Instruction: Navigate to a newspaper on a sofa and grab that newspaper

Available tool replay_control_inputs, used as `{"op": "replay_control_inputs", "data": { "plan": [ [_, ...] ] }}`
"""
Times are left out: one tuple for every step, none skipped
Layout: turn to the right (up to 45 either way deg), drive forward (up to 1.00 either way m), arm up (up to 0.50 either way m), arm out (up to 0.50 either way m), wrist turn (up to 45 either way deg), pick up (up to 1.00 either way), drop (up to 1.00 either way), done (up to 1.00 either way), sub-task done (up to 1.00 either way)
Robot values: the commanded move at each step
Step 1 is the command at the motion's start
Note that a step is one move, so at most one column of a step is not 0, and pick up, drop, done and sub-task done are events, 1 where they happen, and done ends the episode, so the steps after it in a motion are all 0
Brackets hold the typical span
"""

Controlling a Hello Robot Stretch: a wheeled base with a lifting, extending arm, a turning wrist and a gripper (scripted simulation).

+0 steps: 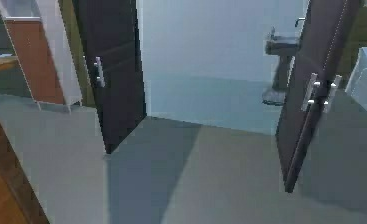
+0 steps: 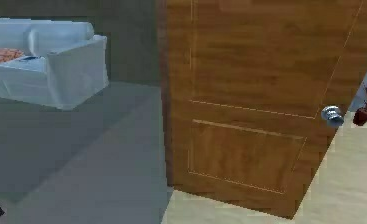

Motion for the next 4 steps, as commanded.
{"op": "replay_control_inputs", "data": {
  "plan": [
    [0.0,1.0,0.0,0.0,0.0,0.0,0.0,0.0,0.0],
    [0.0,1.0,0.0,0.0,0.0,0.0,0.0,0.0,0.0],
    [0.0,0.7,0.0,0.0,0.0,0.0,0.0,0.0,0.0],
    [45.0,0.0,0.0,0.0,0.0,0.0,0.0,0.0,0.0]
  ]
}}
